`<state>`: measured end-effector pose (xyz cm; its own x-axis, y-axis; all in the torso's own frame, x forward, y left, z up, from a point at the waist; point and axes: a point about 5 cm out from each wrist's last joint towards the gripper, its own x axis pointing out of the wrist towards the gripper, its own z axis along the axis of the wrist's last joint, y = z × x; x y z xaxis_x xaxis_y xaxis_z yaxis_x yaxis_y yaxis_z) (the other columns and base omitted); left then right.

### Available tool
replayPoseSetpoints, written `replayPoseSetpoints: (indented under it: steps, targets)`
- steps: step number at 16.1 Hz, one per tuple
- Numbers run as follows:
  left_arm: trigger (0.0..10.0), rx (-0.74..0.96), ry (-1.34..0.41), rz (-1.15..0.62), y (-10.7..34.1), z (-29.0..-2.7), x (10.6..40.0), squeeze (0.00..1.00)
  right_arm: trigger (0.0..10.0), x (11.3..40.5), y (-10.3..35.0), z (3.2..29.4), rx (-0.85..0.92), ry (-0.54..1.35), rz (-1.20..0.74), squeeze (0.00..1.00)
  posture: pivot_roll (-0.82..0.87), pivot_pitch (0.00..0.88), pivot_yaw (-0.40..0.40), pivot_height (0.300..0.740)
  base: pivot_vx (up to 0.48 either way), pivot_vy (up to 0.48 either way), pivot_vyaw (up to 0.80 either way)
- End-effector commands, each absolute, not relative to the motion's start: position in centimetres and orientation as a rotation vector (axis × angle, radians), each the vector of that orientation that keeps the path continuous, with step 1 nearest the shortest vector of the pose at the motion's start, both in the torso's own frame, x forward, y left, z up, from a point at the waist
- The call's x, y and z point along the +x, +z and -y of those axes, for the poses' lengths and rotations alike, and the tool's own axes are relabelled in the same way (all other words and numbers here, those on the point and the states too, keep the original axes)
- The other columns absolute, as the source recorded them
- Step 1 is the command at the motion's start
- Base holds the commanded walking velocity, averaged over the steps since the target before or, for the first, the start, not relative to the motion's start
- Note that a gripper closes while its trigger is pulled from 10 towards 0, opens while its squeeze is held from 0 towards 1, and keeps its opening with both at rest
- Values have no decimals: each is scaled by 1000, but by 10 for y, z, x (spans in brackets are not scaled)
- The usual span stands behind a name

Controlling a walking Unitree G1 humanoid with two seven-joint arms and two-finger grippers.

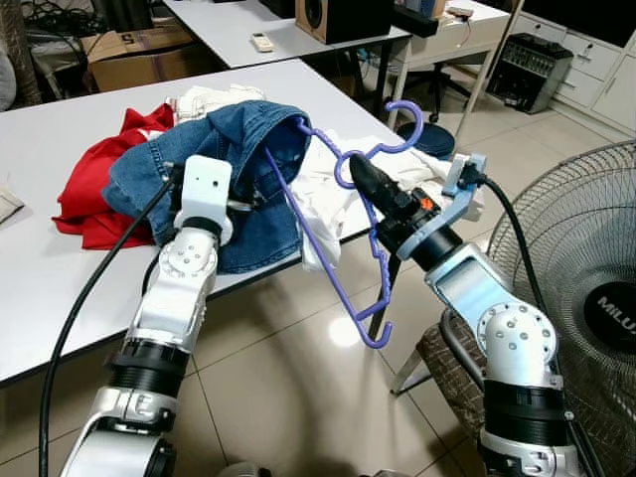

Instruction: Hang hanger

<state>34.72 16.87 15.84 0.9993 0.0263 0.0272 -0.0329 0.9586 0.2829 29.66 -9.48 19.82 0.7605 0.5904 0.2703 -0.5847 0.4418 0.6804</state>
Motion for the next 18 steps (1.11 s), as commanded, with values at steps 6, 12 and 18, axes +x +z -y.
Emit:
replayPoseSetpoints:
  steps: [6,12,18]
  targets:
    - [0,415,104,98,171,-177,324,0,10000,299,205,100,849,695,41,0,-89,2,19,740,0,0,0]
    - [0,458,107,107,178,-187,323,0,10000,300,202,97,857,691,41,0,-74,0,30,740,0,0,0]
    - [0,336,-127,93,167,-134,330,0,10000,301,203,96,863,685,55,0,-79,0,48,740,0,0,0]
